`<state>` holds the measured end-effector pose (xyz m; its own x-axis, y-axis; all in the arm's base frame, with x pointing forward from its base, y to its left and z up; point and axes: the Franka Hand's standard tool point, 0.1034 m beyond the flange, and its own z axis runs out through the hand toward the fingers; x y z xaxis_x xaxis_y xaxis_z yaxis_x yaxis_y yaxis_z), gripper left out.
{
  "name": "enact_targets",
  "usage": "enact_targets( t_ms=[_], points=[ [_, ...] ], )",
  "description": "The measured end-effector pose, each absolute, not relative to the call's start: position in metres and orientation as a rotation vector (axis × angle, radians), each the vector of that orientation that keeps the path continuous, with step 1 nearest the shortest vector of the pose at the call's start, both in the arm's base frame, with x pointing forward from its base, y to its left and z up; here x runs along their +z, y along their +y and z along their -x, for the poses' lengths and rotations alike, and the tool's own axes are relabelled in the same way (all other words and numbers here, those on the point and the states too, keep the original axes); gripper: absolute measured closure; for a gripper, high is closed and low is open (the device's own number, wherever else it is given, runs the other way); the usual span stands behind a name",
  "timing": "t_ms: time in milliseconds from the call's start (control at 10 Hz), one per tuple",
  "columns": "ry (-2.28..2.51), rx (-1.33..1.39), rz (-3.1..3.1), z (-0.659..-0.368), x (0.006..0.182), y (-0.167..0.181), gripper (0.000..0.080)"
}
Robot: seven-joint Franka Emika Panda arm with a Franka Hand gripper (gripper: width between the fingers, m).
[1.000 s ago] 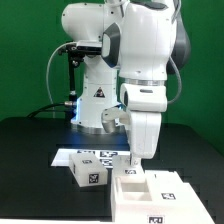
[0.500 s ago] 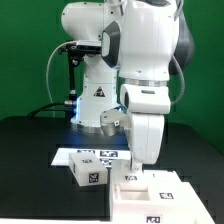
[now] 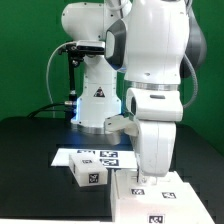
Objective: Assemble cabinet
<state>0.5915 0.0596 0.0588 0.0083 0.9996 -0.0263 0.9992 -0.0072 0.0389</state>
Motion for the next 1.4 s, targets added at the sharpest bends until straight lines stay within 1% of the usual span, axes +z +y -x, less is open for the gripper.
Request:
enact_targets(
  t_ms=[600, 700, 800, 900, 1000, 1100, 1200, 1300, 1400],
  points=[
    [2.196, 0.005, -2.187, -0.591, 0.058, 0.059, 0.0735],
    [2.185, 0.008, -2.194, -0.592, 0.06, 0.059, 0.055],
    [2.155, 0.026, -2.208, -0.594, 0.071, 0.06, 0.055],
    [2.127, 0.047, -2.218, -0.591, 0.085, 0.059, 0.0348],
    [2.111, 0.057, -2.225, -0.582, 0.093, 0.059, 0.0213],
    [2.095, 0.072, -2.234, -0.572, 0.093, 0.058, 0.0213],
    [2.08, 0.071, -2.251, -0.565, 0.092, 0.057, 0.0043],
    [2.079, 0.071, -2.251, -0.567, 0.091, 0.057, 0.0013],
    [2.079, 0.071, -2.252, -0.567, 0.091, 0.056, 0.0004]
  ],
)
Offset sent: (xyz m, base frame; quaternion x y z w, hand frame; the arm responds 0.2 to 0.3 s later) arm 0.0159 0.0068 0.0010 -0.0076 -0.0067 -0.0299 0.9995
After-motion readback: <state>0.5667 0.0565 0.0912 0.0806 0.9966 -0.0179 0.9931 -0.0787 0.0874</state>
